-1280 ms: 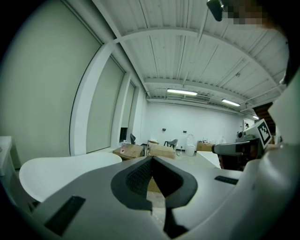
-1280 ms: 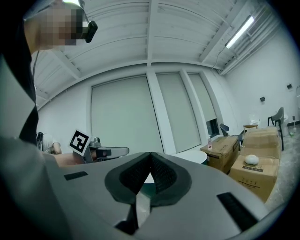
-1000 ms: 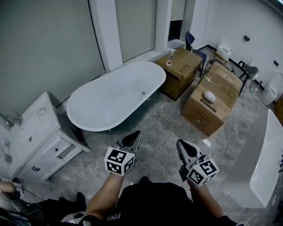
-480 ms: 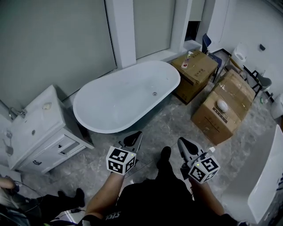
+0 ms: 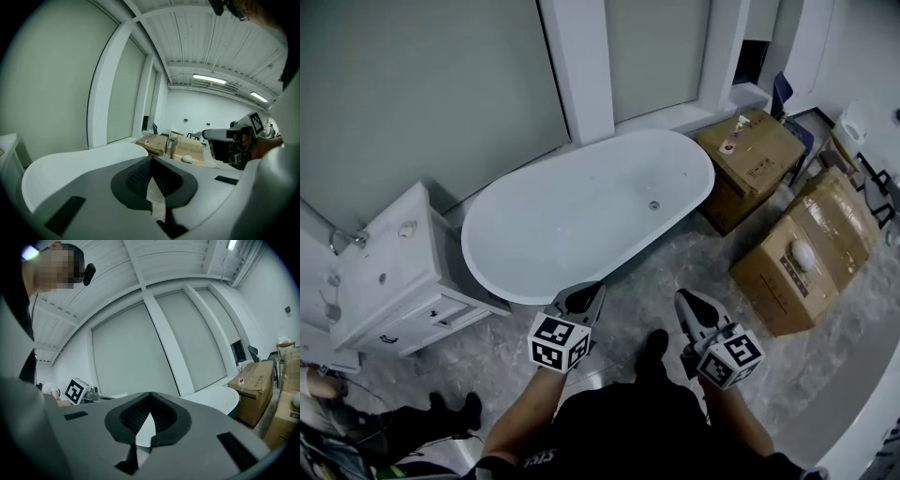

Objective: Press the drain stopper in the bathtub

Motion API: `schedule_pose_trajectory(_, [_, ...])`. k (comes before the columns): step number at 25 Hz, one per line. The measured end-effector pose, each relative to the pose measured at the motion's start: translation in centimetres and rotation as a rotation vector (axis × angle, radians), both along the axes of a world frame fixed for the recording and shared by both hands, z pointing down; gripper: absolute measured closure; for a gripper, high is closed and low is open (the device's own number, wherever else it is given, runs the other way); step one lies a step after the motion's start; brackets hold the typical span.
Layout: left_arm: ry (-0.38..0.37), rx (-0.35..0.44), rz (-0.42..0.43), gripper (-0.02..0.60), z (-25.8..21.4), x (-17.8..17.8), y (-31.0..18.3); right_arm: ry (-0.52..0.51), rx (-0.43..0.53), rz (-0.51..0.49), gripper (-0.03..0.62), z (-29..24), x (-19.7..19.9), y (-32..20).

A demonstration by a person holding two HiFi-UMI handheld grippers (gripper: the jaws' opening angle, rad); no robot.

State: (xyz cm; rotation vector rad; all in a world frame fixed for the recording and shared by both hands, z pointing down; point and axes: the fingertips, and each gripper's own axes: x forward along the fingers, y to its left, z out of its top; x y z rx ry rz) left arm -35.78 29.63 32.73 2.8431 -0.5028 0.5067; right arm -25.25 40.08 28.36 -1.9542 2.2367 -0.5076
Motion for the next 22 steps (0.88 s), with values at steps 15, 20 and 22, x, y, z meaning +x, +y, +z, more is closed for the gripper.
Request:
schedule_pose_trajectory(15, [0.001, 0.069, 0.016, 0.571, -3.9, 18.7, -9.4, -0.001, 0.032, 0.041, 0.58, -1.5, 21.4, -8.4])
schedule_pose_trajectory(20, [0.008, 0.041, 0.022, 0.571, -2.7, 21.2, -12.3, 0.006, -0.008, 0.068, 0.58, -1.1, 24.2, -10.6])
schedule_pose_trajectory(22, [0.011, 0.025, 0.027, 0.571, -2.0, 22.4, -13.9, 0.011, -0.016, 0.066, 0.58, -0.8, 25.1, -12.1])
